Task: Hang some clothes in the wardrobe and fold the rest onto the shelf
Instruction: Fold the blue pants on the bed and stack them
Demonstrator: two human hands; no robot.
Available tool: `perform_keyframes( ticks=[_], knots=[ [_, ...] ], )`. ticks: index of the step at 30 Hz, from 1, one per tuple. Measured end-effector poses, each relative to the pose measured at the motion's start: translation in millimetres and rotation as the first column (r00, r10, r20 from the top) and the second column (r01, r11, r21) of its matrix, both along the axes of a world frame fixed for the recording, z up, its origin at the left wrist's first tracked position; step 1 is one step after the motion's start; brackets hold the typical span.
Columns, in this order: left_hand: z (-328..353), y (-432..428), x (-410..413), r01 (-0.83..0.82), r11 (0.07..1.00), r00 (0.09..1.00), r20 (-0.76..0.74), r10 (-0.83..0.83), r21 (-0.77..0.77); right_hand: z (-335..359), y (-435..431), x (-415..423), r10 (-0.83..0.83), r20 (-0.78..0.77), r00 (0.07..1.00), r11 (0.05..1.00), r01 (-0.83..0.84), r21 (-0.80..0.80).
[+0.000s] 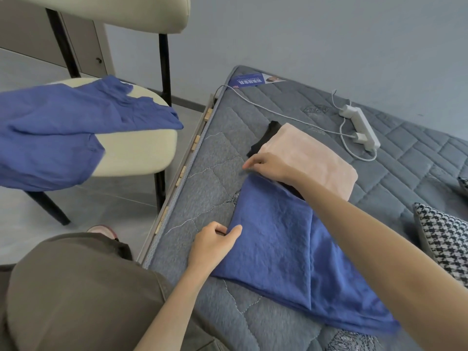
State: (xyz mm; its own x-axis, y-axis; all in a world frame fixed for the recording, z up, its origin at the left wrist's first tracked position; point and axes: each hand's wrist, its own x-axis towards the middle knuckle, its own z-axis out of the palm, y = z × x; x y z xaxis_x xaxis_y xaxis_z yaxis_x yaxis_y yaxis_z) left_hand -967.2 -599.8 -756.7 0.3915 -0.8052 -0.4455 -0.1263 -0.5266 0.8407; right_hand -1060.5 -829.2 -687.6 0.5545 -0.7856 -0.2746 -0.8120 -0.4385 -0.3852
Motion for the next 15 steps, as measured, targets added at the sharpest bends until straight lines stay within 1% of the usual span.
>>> perform_keyframes(
  ticks=[1, 3, 5, 6, 7, 9, 10, 12, 13, 15],
  knots=[
    [0.3, 0.2, 1.0, 0.032, 0.999, 0.999, 0.007, -0.032, 0.022, 5.5, 6.0, 2.0, 0.084, -0.024, 0.996, 0.996, -0.084, 0.005],
    [1.3, 0.9, 2.8, 0.081, 0.995, 0.997, 0.007, -0.082, 0.055, 11.4, 13.7, 2.9, 0.291, -0.153, 0.944, 0.957, -0.285, 0.062],
    [0.5, 1.9, 4.7, 0.119, 0.991, 0.993, 0.000, -0.119, 0.068, 11.2, 19.9, 6.4, 0.389, -0.339, 0.856, 0.921, -0.365, 0.135],
    [0.4, 2.8, 5.5, 0.138, 0.988, 0.990, -0.008, -0.138, 0.071, 11.8, 23.3, 8.7, 0.423, -0.426, 0.800, 0.903, -0.413, 0.120],
    [0.1, 3.9, 6.1, 0.156, 0.985, 0.988, -0.025, -0.154, 0.071, 12.4, 27.1, 11.8, 0.445, -0.497, 0.745, 0.878, -0.471, 0.081],
    [-0.3, 6.0, 6.3, 0.190, 0.979, 0.981, -0.055, -0.187, 0.067, 8.1, 27.5, 14.6, 0.444, -0.601, 0.664, 0.837, -0.548, 0.013],
    [-0.1, 7.0, 6.0, 0.203, 0.977, 0.978, -0.053, -0.200, 0.064, 6.2, 27.2, 16.6, 0.440, -0.651, 0.618, 0.814, -0.581, -0.002],
    [0.4, 8.2, 5.8, 0.220, 0.974, 0.975, -0.034, -0.218, 0.051, 5.5, 27.1, 21.0, 0.418, -0.718, 0.556, 0.771, -0.635, -0.043],
    [1.1, 8.6, 6.0, 0.226, 0.973, 0.974, -0.029, -0.225, 0.041, 6.1, 26.2, 22.3, 0.411, -0.726, 0.551, 0.759, -0.648, -0.062],
    [1.8, 10.1, 7.5, 0.230, 0.973, 0.972, -0.058, -0.229, 0.015, 6.9, 19.2, 22.8, 0.408, -0.689, 0.599, 0.785, -0.616, -0.070]
  ],
)
